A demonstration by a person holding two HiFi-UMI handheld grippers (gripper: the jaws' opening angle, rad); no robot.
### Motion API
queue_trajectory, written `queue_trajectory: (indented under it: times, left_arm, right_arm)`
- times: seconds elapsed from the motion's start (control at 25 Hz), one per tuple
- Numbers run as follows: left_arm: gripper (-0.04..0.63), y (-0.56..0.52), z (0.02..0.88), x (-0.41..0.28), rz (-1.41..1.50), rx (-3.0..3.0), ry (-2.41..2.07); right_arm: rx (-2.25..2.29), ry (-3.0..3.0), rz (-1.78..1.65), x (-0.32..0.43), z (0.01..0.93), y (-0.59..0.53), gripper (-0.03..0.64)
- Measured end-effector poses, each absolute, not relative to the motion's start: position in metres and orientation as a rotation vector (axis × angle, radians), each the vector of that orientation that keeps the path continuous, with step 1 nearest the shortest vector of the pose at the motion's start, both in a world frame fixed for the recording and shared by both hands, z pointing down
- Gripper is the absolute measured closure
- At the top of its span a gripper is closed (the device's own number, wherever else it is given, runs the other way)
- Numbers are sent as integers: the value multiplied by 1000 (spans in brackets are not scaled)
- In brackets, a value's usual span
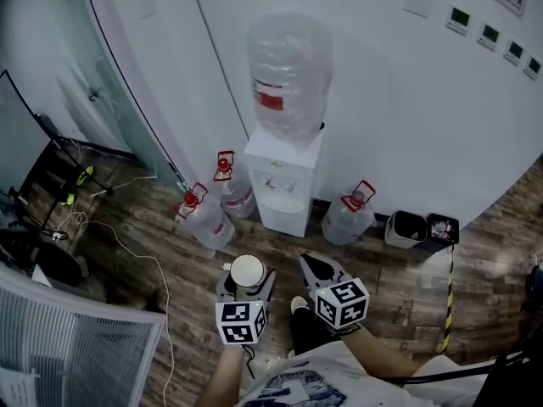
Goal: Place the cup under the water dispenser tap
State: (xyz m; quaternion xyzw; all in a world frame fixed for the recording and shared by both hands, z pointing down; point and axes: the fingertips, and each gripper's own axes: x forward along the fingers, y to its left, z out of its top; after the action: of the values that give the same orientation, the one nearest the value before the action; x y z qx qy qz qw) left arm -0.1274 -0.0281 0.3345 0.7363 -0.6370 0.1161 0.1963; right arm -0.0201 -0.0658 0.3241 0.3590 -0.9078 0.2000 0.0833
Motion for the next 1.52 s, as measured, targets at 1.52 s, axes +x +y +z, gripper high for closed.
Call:
queue_trajectory:
  times: [1.52]
  left_arm:
    - [163,-358,616,-208,438,2016,-1706]
  right_arm:
    - [1110,-2586,642,-100,572,-377,595]
